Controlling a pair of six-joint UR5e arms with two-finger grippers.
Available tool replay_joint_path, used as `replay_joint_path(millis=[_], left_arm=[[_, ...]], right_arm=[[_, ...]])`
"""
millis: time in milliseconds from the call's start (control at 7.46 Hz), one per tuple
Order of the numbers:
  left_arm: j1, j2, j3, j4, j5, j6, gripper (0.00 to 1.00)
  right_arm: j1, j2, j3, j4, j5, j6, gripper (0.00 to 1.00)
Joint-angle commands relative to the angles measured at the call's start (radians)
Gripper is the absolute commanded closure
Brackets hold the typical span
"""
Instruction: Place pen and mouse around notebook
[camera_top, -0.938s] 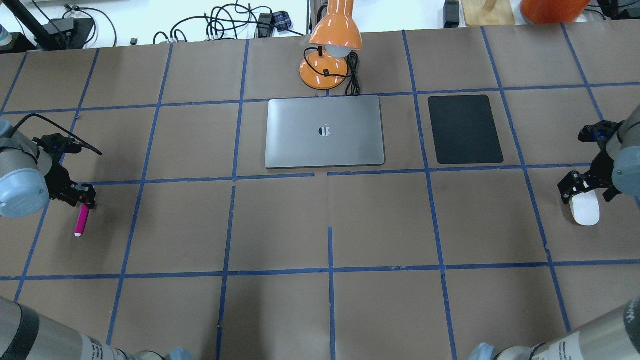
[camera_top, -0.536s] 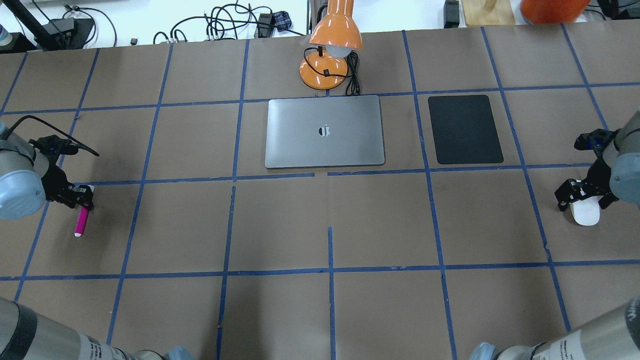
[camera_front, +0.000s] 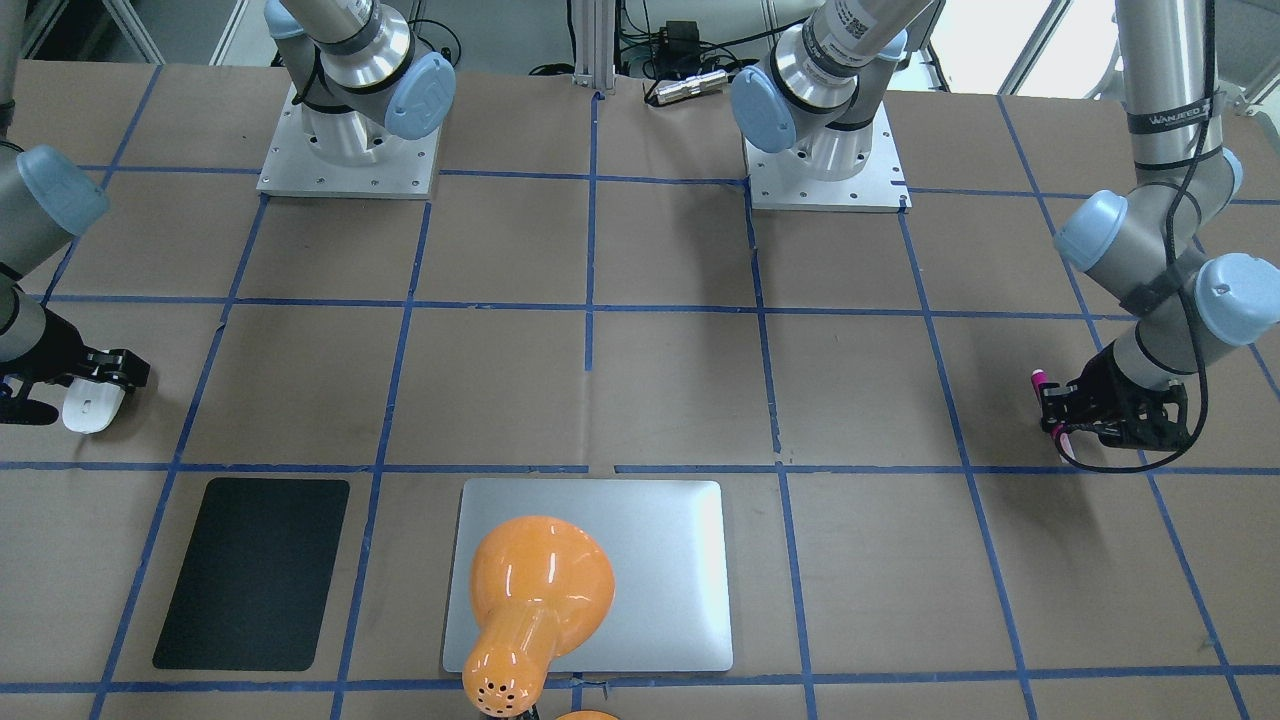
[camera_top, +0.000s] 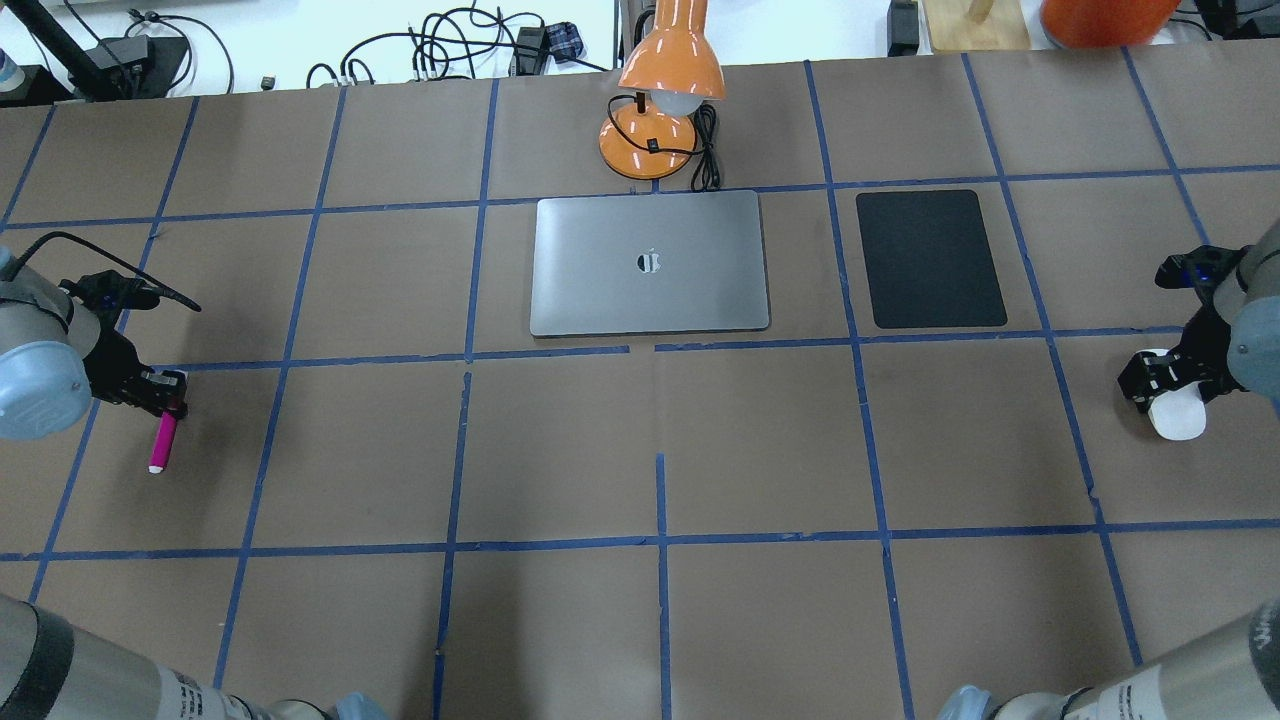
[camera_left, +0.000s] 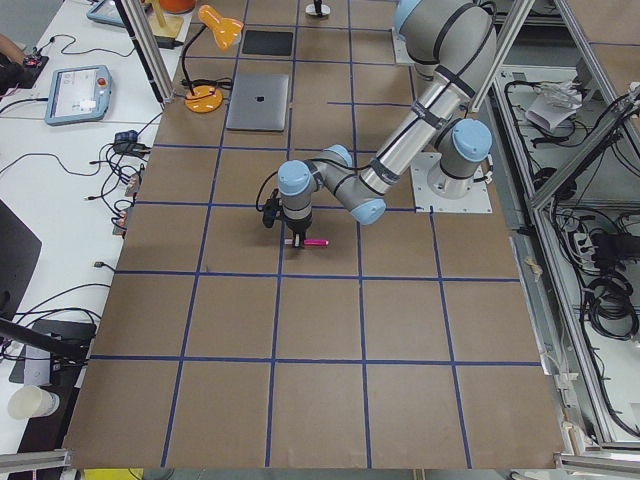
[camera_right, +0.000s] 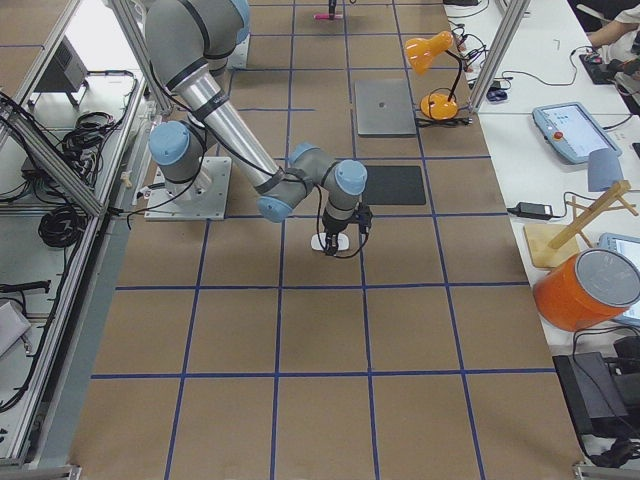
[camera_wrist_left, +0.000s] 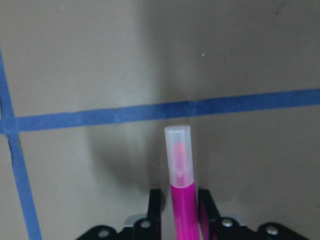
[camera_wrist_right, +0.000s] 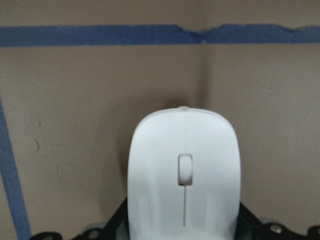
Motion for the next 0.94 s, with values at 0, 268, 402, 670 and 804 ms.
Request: replay_joint_path(millis=[0,268,402,670,804], left_arm=[[0.0,0.0,0.01,0.0,0.001,0.002,1.0],[-0.01,0.033,0.036,-0.017,0.016,-0.006,1.0],[-0.021,0.012,0.065,-0.069,0.012,-0.007,1.0],[-0.125,0.052,0.105,-0.104,0.015,-0.17,1.0],[-0.171,0.044,0.127,-0.124,0.012,-0.286,1.0]], right_arm=[[0.054,-0.018,-0.091,0.016,0.095,0.01,1.0],[0.191,-0.001,-0.145,0.013,0.159,0.097,1.0],[0.277,0.045,-0.192,0.007,0.267,0.255,1.0],[0.46,0.233,-0.395,0.009,0.241,0.388,1.0],[0.461,0.316,-0.501,0.018,0.207,0.377,1.0]])
